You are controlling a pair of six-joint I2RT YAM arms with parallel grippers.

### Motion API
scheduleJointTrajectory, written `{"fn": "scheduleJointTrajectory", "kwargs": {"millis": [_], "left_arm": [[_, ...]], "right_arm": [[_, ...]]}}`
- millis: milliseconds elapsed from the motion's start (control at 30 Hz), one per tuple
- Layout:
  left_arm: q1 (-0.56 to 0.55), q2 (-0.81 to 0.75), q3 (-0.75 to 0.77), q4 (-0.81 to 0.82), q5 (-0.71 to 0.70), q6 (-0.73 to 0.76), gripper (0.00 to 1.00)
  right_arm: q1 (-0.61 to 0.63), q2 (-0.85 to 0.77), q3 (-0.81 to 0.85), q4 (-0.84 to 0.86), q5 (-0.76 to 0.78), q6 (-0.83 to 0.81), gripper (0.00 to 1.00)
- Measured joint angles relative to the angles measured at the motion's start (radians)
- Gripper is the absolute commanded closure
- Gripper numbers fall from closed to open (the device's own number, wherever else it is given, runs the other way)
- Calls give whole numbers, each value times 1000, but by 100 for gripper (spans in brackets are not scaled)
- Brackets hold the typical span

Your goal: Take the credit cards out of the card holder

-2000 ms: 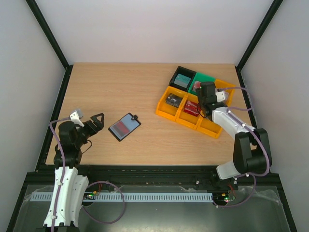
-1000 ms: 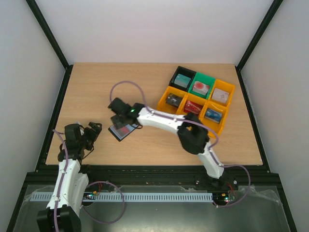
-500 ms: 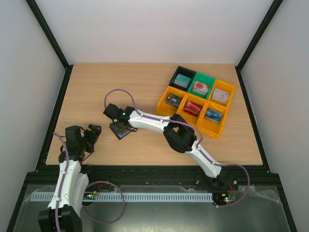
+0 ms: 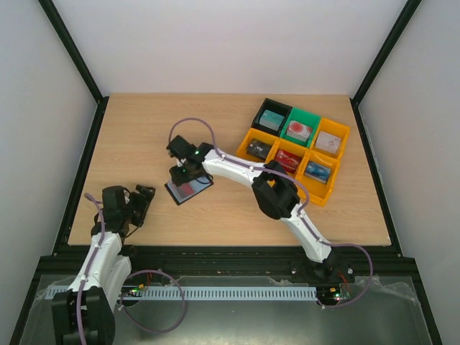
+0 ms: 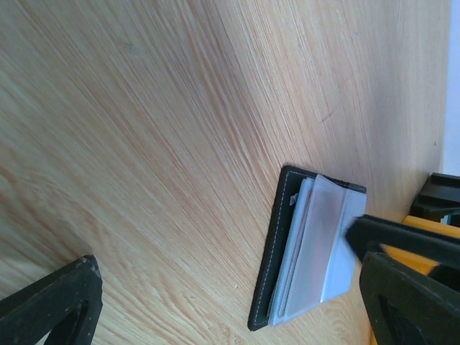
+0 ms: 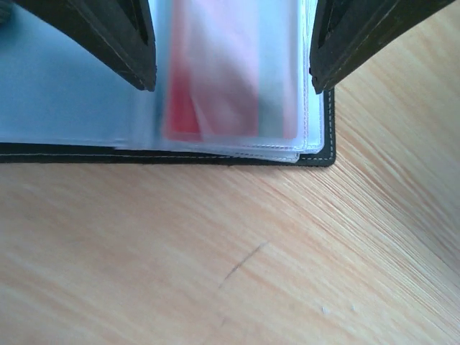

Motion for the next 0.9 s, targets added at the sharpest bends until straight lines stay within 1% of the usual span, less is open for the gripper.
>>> {"fn": "scheduleJointTrajectory", "kwargs": {"millis": [100,200,267,367,433,567,700,767,900], "left_arm": [[-27,26,-2,39,0,-10,5],[-71,62,-7,95,0,-20,6],[-97,92,-8,135,0,-25,6],[-137,164,-8,226,-1,-37,4],[-155,209,-8,290,0,-45,2],[-205,304,-8,437,-6,-58,1],[-252,366,-19,553,-22,-50,2],[-266,381,-30,594,-36,-35,9],[-274,398,-43,626,-55,-19,28]], "right_arm": [[-48,-67,-38,5,-43,13,36],[-95,-190,-137,5,-3,17,31],[-124,-226,-152,1,34,10,29],[-148,-211,-152,0,56,0,29],[-148,-178,-166,1,41,-3,29],[-140,-124,-245,23,-49,2,30],[-135,-143,-299,122,-171,34,31],[-135,-156,-343,186,-225,66,32],[-148,-169,-395,287,-310,121,32]]}}
